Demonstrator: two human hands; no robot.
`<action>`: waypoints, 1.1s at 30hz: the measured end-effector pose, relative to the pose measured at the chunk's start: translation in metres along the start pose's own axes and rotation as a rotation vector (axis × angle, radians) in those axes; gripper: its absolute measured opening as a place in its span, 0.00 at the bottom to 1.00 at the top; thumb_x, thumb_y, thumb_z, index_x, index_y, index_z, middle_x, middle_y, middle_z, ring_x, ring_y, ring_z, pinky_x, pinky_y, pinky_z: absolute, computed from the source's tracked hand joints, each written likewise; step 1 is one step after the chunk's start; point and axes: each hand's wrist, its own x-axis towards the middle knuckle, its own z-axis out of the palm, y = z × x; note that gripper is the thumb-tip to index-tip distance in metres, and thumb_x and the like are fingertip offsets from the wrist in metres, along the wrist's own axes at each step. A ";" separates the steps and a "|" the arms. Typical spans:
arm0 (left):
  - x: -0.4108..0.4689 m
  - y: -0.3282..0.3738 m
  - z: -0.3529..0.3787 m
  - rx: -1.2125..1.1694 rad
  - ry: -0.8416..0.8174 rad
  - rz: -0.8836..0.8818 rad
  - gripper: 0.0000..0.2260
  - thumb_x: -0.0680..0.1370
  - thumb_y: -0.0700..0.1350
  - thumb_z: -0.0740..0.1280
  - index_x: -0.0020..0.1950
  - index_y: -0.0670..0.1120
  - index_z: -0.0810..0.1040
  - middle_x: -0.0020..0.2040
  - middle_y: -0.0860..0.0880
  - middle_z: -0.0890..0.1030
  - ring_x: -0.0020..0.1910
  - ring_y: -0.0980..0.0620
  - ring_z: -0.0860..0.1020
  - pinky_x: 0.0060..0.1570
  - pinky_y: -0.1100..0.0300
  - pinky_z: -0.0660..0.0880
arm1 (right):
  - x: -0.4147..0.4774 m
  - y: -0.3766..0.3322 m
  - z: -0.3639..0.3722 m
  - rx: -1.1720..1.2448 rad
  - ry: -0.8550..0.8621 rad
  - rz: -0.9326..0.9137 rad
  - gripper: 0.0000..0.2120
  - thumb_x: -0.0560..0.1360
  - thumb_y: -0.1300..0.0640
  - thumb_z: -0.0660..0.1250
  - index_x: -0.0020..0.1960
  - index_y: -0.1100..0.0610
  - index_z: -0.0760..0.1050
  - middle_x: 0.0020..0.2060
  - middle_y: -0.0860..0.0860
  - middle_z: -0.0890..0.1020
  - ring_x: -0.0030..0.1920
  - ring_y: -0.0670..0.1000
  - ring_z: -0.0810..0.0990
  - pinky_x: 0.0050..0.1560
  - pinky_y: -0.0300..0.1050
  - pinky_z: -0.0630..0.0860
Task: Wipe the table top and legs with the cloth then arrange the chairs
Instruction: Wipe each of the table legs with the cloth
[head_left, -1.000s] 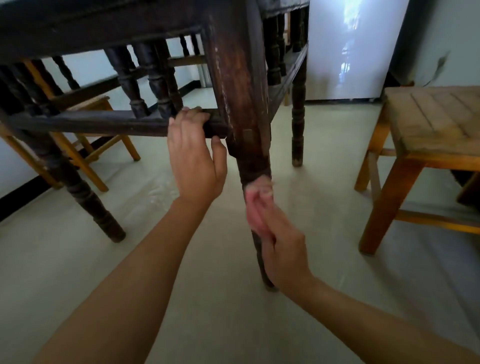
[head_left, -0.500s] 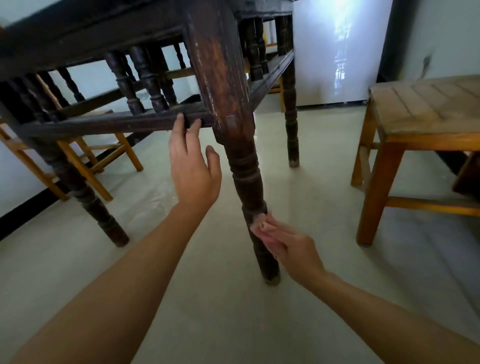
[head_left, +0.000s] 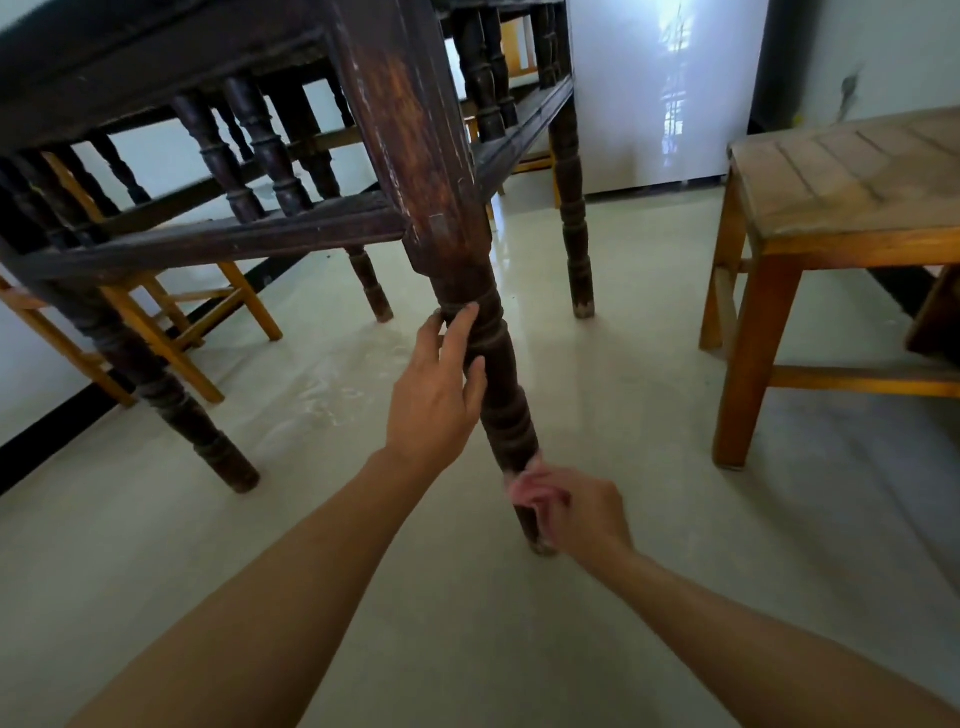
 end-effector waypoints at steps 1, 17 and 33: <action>-0.002 -0.003 0.002 0.035 -0.018 0.035 0.23 0.80 0.46 0.63 0.74 0.50 0.61 0.71 0.40 0.67 0.54 0.43 0.79 0.47 0.53 0.78 | 0.011 0.009 -0.010 -0.038 -0.002 0.135 0.15 0.76 0.62 0.67 0.50 0.43 0.83 0.47 0.44 0.85 0.47 0.49 0.84 0.45 0.33 0.76; -0.021 -0.014 0.021 0.103 -0.158 0.093 0.25 0.80 0.44 0.64 0.76 0.51 0.62 0.77 0.38 0.54 0.58 0.41 0.78 0.52 0.49 0.78 | 0.031 0.003 -0.020 -0.093 -0.056 0.512 0.11 0.77 0.63 0.62 0.41 0.50 0.79 0.41 0.51 0.80 0.46 0.53 0.80 0.43 0.41 0.71; -0.037 -0.017 0.038 0.127 -0.268 0.113 0.27 0.81 0.45 0.62 0.77 0.53 0.54 0.68 0.35 0.70 0.56 0.37 0.77 0.46 0.47 0.79 | 0.021 0.022 -0.009 0.107 0.025 0.707 0.11 0.81 0.59 0.61 0.60 0.54 0.79 0.56 0.55 0.81 0.49 0.53 0.76 0.52 0.49 0.77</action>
